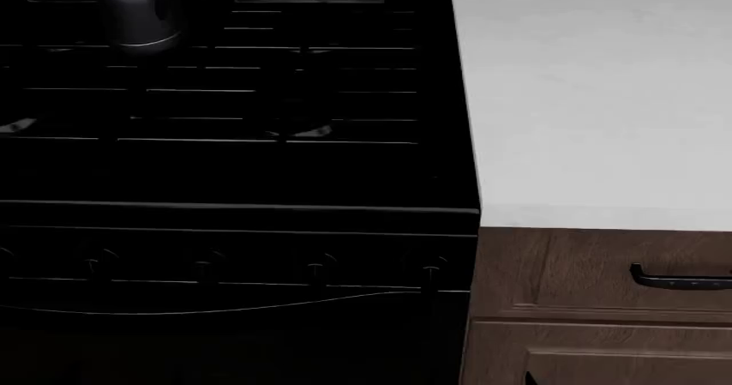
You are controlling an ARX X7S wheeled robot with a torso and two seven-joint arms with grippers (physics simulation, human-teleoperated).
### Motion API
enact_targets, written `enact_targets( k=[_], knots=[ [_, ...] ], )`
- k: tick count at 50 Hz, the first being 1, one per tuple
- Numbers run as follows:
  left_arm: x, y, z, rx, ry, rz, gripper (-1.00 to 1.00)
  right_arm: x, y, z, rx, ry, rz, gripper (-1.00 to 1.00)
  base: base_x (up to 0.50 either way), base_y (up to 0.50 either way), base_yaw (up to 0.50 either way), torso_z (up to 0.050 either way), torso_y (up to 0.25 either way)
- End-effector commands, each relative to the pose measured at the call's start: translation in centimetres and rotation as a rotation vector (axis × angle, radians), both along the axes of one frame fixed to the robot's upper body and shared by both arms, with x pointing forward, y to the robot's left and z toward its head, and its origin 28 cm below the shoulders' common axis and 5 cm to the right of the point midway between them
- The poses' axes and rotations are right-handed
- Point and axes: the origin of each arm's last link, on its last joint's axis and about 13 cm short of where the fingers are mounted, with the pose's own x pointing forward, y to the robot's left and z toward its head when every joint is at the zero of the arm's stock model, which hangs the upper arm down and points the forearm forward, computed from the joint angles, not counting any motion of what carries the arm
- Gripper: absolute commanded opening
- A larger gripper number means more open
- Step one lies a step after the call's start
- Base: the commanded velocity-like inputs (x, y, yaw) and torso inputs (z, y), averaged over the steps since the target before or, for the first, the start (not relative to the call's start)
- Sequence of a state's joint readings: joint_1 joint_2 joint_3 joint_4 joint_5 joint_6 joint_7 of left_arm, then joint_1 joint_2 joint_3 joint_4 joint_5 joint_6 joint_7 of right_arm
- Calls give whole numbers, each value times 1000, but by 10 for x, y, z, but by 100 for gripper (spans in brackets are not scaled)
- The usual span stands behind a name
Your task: Turn on the center burner of the stove.
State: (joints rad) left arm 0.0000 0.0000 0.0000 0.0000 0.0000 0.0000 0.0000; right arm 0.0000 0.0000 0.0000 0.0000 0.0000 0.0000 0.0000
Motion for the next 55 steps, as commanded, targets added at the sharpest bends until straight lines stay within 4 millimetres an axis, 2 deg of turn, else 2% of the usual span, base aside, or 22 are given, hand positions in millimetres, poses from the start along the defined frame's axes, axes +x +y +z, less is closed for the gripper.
enact_targets(
  k=[1, 55],
  knots=[
    [0, 0, -1, 0, 0, 0, 100, 1, 0, -2, 0, 0, 0, 100, 0, 0, 0, 0, 0],
    [-2, 1, 3, -16, -42, 2, 100, -4, 3, 3, -29, -46, 51, 100, 0, 0, 0, 2, 0]
  ],
)
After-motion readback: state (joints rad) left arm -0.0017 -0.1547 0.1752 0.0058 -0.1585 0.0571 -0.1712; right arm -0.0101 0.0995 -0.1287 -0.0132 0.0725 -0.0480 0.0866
